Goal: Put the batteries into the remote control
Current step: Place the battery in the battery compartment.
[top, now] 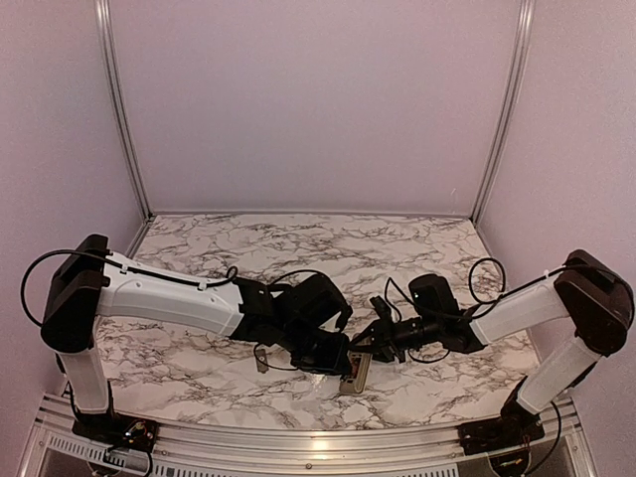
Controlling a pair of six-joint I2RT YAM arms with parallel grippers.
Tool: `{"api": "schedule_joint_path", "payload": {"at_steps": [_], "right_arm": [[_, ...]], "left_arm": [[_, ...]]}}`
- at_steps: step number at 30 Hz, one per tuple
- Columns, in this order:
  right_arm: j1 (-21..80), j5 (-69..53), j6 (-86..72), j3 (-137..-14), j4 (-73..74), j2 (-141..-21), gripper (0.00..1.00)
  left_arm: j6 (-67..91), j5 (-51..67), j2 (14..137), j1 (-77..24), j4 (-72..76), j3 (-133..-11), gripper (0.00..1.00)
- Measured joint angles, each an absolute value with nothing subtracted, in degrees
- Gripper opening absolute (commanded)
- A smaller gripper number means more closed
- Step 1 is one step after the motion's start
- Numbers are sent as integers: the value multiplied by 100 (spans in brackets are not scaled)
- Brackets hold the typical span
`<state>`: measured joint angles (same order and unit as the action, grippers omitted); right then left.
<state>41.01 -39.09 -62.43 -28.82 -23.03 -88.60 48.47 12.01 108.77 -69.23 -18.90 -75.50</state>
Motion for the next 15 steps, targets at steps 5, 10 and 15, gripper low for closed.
{"api": "schedule_joint_path", "payload": {"at_steps": [5,10,15], "right_arm": [[4154,-3931,-6344,-2849,-2510,-8956,0],[4209,-3946,-6434,-2781,-2827,-9087,0],[4219,-3933,-6580,-2641,-3162,-9166,0]], "left_arm": [[4890,1214,10956,-6928,-1997,-7658,0],[4984,1310,11045,-6928,-2086,-7752,0],[5142,1306,11100,-6928,-2379,-7885,1]]}}
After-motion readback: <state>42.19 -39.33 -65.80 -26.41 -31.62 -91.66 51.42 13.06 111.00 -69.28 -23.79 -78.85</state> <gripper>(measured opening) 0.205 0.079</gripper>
